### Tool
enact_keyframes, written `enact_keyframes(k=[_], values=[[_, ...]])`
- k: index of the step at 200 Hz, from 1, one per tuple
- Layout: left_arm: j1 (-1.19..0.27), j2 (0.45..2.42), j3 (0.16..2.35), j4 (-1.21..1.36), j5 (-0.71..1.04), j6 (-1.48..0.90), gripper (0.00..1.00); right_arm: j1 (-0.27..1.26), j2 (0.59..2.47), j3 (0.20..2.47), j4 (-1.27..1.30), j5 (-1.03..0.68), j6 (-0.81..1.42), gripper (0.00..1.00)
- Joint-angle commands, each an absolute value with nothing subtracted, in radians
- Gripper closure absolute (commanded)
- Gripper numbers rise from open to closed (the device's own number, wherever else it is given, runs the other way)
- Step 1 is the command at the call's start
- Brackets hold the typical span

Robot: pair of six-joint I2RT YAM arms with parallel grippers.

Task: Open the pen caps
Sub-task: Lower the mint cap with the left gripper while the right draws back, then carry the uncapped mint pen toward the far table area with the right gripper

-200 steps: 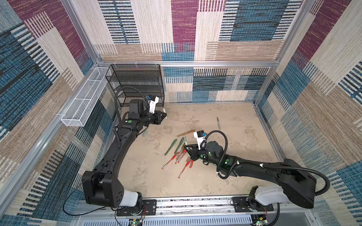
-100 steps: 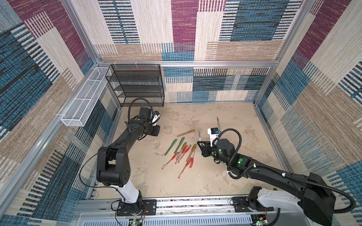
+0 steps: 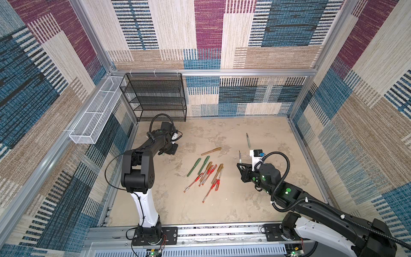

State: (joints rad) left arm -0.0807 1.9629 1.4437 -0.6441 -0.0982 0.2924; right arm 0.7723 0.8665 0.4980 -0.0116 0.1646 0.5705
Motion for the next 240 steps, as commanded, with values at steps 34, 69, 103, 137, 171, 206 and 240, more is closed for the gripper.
enact_keyframes(k=[34,69,103,137,171,206,240], values=[[-0.074,2.027,1.478,-0.662,-0.177,0.314,0.96,0.772,0.851,0.476,0.001,0.161,0.572,1.00],[-0.072,2.051,1.513,-0.680,-0.166,0.294,0.84,0.772,0.862,0.505,-0.025,0.158,0.565,1.00],[-0.072,2.009,1.505,-0.678,-0.141,0.272,0.72,0.772,0.845,0.518,-0.039,0.162,0.574,1.00],[-0.073,1.935,1.484,-0.677,-0.109,0.243,0.57,0.772,0.862,0.549,-0.066,0.156,0.584,1.00],[-0.074,1.818,1.438,-0.673,-0.036,0.208,0.52,0.771,0.898,0.594,-0.089,0.162,0.578,1.00],[-0.074,1.632,1.321,-0.618,0.038,0.189,0.42,0.743,0.966,0.658,-0.129,0.160,0.525,1.00],[-0.074,1.421,1.167,-0.544,0.132,0.194,0.29,0.668,1.068,0.772,-0.189,0.107,0.450,1.00]])
